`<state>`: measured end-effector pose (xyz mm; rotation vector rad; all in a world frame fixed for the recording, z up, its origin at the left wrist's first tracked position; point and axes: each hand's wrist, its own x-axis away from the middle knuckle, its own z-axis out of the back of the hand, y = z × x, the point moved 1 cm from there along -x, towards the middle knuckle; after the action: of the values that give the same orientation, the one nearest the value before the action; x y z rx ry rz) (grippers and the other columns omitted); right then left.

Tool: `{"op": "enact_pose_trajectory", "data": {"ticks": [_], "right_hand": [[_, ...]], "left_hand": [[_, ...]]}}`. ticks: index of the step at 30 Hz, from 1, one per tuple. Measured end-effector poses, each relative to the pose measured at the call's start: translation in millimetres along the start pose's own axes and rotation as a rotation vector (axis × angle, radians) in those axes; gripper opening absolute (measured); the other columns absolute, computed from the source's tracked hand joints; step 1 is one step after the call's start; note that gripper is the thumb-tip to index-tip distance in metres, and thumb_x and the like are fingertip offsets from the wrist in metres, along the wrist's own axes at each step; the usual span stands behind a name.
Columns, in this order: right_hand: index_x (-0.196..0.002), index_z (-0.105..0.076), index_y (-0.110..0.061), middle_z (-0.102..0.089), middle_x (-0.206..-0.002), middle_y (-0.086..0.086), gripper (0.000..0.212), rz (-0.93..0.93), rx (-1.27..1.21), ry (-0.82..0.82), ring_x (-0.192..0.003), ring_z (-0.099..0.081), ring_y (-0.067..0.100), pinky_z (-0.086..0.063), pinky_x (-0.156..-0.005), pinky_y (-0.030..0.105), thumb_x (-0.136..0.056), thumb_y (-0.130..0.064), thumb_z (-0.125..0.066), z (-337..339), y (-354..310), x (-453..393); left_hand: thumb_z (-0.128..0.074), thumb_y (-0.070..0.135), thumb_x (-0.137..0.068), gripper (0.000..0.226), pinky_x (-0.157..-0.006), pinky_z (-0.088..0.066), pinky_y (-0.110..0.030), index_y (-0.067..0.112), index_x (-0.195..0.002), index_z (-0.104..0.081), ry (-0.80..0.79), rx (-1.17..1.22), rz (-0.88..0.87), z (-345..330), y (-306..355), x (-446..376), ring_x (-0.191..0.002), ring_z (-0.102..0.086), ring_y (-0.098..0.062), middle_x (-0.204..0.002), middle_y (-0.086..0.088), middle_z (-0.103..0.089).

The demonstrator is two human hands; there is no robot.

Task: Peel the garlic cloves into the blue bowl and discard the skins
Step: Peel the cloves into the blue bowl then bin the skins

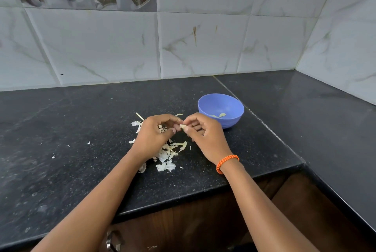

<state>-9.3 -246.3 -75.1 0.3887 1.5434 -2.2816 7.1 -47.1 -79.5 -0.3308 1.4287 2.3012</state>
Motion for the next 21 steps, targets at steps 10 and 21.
{"op": "enact_pose_trajectory", "data": {"ticks": [10, 21], "right_hand": [[-0.099, -0.080, -0.006, -0.078, -0.083, 0.004, 0.006, -0.021, -0.143, 0.089, -0.073, -0.076, 0.020, -0.066, -0.070, 0.034, -0.097, -0.006, -0.074, -8.4, 10.2, -9.6], [-0.107, -0.078, -0.007, -0.079, -0.084, 0.008, 0.012, -0.064, -0.212, 0.054, -0.075, -0.077, 0.025, -0.067, -0.074, 0.040, -0.100, -0.004, -0.069, -8.8, 13.1, -9.0]], "left_hand": [[-0.084, 0.015, -0.093, 0.013, -0.090, -0.064, -0.040, 0.016, -0.106, -0.083, 0.082, 0.209, 0.074, -2.2, -5.6, -5.4, -0.091, -0.079, -0.019, -0.096, -0.001, -0.083], [-0.079, 0.018, -0.098, 0.008, -0.079, -0.065, -0.041, 0.012, -0.098, -0.085, 0.053, 0.199, 0.085, -1.0, -7.5, -7.2, -0.083, -0.075, -0.034, -0.087, -0.007, -0.081]]}}
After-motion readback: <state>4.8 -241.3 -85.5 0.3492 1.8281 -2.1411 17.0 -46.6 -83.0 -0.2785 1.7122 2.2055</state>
